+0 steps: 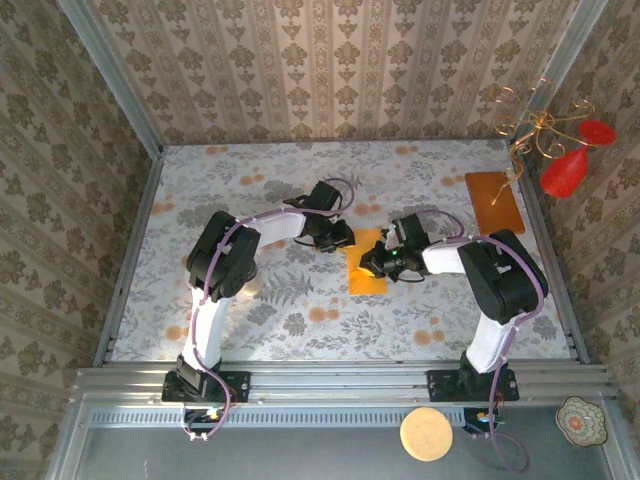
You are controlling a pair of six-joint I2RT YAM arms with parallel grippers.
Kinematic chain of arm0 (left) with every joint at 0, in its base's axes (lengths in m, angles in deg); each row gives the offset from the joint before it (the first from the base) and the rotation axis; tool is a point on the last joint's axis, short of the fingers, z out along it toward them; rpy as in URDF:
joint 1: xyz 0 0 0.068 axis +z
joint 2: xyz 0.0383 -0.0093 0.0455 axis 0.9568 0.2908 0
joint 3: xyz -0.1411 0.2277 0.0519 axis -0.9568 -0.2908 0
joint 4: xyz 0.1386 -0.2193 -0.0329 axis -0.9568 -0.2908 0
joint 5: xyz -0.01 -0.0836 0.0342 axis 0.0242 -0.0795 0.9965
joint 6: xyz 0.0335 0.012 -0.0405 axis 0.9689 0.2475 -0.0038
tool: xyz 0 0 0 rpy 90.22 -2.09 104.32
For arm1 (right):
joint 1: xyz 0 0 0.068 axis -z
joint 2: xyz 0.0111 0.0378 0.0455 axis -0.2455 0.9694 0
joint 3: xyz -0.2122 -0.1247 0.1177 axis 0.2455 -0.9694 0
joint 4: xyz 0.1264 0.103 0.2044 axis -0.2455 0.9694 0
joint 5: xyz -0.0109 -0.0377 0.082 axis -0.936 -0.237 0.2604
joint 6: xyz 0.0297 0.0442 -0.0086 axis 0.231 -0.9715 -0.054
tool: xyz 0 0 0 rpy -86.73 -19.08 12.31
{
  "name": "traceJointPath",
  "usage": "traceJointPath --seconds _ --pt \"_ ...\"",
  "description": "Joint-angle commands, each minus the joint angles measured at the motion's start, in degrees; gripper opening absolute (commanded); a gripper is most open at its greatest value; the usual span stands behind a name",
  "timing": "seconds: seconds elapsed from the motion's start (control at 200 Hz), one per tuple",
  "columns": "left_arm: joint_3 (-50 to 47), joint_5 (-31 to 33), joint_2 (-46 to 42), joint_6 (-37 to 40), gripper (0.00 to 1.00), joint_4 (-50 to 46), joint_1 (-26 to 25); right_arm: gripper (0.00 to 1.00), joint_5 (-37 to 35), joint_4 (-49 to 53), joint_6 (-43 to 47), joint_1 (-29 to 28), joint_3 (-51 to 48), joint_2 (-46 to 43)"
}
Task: Fold a paper plane with a square sheet of paper (pick it up from the middle)
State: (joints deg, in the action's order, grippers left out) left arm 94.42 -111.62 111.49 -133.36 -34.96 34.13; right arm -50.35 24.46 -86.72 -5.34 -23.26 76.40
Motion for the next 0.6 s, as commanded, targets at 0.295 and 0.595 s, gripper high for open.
traceJointPath --seconds 0.295,0.595 --pt "-1.1 0.7 1.6 0.6 0.25 -3.5 -0.9 0.04 -1.0 0.1 0.2 -0.3 1.2 0.3" --pt "-1.4 0.7 1.5 0.5 0.25 -3.5 -0.9 0.04 -1.4 -0.3 -0.2 -0.3 1.0 0.8"
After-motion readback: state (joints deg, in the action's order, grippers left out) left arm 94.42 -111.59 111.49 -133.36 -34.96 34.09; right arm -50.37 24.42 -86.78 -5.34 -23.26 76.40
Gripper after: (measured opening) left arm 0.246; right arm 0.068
